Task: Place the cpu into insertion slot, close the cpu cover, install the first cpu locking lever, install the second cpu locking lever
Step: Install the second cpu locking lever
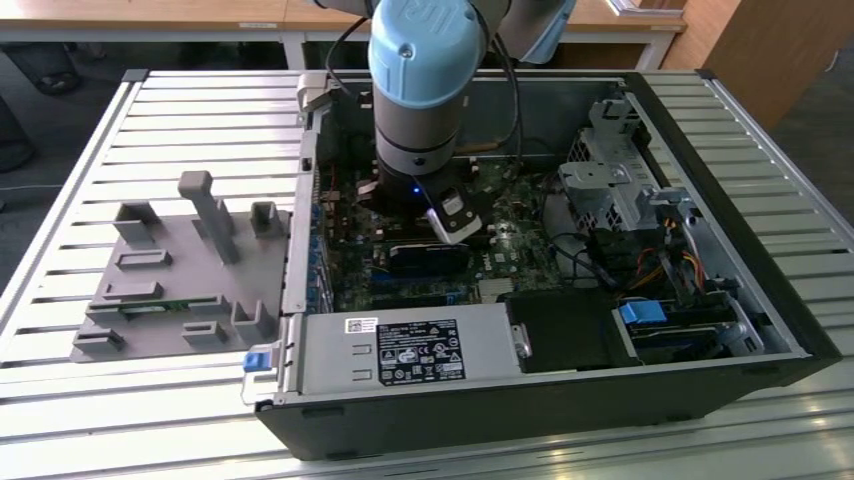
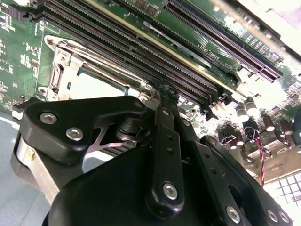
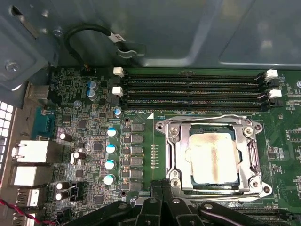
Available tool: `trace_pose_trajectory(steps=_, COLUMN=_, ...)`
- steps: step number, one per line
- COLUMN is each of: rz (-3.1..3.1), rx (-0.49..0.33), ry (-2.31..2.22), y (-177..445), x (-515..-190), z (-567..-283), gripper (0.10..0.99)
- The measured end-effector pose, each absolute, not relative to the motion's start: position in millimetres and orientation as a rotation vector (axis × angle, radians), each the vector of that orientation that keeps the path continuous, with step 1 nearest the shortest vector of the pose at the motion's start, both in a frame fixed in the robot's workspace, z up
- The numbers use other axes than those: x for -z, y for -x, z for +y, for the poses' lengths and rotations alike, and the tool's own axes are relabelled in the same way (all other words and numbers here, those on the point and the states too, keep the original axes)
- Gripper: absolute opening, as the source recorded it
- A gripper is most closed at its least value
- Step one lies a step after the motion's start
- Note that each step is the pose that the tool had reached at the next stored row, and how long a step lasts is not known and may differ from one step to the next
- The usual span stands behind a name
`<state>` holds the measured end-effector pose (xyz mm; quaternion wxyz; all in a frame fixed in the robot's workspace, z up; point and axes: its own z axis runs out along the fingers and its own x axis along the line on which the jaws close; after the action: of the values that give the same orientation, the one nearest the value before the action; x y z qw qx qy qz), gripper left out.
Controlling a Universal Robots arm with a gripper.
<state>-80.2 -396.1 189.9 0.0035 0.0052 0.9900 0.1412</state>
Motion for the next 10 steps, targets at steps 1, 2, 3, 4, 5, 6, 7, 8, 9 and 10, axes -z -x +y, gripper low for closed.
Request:
trace_pose_trajectory(steps=1, rz=3.103, rx=-0.443, ry=-0.016, y=80.2, x=-189.9, z=-396.2, gripper=0.106)
trace_pose_trajectory(steps=2, rz=3.103, rx=-0.443, ry=-0.016, y=80.2, x=-189.9, z=-396.2, gripper=0.106)
trace_pose_trajectory(steps=3, rz=3.103, rx=-0.443, ry=-0.016, y=80.3, x=-190.0, z=-396.3, gripper=0.106)
trace_pose_trajectory(steps=4, rz=3.103, rx=-0.444, ry=-0.016, y=80.4, x=-190.3, z=-396.3, gripper=0.106)
trace_pose_trajectory(steps=5, rz=3.103, rx=-0.445, ry=-0.016, y=80.5, x=-190.5, z=-396.3, gripper=0.106)
trace_pose_trajectory(steps=6, rz=3.103, rx=-0.445, ry=-0.016, y=80.5, x=-190.5, z=-396.2, gripper=0.106)
trace_pose_trajectory(steps=7, rz=3.103, rx=-0.445, ry=-0.016, y=80.6, x=-191.1, z=-396.3, gripper=0.106)
trace_pose_trajectory(steps=8, rz=3.103, rx=-0.445, ry=-0.016, y=80.6, x=-192.0, z=-396.2, gripper=0.106)
trace_pose_trajectory(steps=9, rz=3.103, rx=-0.445, ry=-0.016, y=80.6, x=-193.4, z=-396.2, gripper=0.106)
trace_pose_trajectory(steps=10, rz=3.103, rx=-0.445, ry=-0.016, y=80.6, x=-195.6, z=-396.3, gripper=0.106)
